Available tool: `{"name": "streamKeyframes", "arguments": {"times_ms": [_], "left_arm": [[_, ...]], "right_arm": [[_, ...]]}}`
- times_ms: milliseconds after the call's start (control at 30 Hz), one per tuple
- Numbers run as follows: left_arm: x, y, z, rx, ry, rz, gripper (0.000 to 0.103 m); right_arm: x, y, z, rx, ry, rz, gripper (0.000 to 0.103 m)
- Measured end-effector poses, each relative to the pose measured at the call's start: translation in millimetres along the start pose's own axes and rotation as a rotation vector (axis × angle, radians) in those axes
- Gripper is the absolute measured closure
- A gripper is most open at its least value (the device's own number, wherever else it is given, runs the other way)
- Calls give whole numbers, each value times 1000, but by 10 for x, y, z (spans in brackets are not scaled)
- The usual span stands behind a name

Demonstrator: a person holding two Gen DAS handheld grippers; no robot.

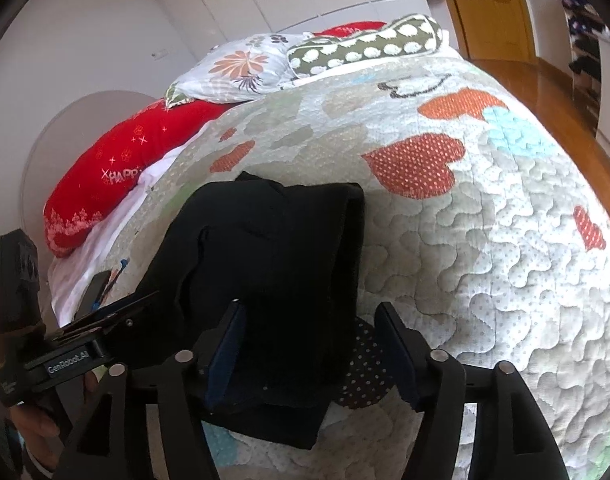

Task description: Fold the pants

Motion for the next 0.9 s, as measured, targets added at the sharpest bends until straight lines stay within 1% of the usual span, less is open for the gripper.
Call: {"name": "streamKeyframes", "arguments": {"times_ms": [67,200,233,267,300,333,400,567,667,700,733,767,800,833,867,900], "left_arm": [[33,-39,-31,13,29,6,23],[65,-60,-143,73,97,11,21],[64,-53,-157,78,100,8,15],[58,-42,-183,85,102,1,11],[48,-27,-212,91,110,-9,10],[40,-19,-228,92,120,-15,5],[12,-2,-258,98,144,-37,1],[-27,-7,-304,84,162,-72,1],[-39,-17,-335,75,186,-83,0],[-44,-24,-339,76,189,-87,0],[-50,-29,-340,76,184,-83,0],[-55,-37,-340,72,177,-81,3],[-69,-42,-316,59,175,-78,10],[-112,-44,-267,47,206,-79,32],[-138,-56,-250,44,218,-80,37],[-156,-78,-203,28,194,-84,42]], "right_arm": [[-35,6,-29,6,-23,-19,35],[-65,-10,-74,-7,-61,-35,33],[-71,-15,-86,-8,-69,-39,32],[-79,-21,-96,-8,-76,-40,31],[-81,-32,-104,-9,-84,-38,31],[-82,-41,-110,-9,-90,-35,30],[-81,-59,-133,-3,-98,-20,29],[-73,-124,-256,11,-120,16,22],[-21,-179,-359,19,-121,35,19],[-6,-190,-381,17,-126,37,20],[24,-204,-408,14,-141,39,27],[40,-207,-424,16,-148,38,39],[46,-209,-429,12,-141,40,40],[62,-213,-422,6,-135,46,43],[76,-218,-400,-1,-136,55,50],[101,-228,-371,-12,-131,66,53]]}}
Point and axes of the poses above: each gripper's, at about its wrist camera, not at the fingertips, and z roughly against the way its jaws point, x to its left, y to its underside, the point moved 6 cm from there along -z, roughly the way its jaws point, and after that the axes turned 10 degrees about -y, right-handed, at the moved point
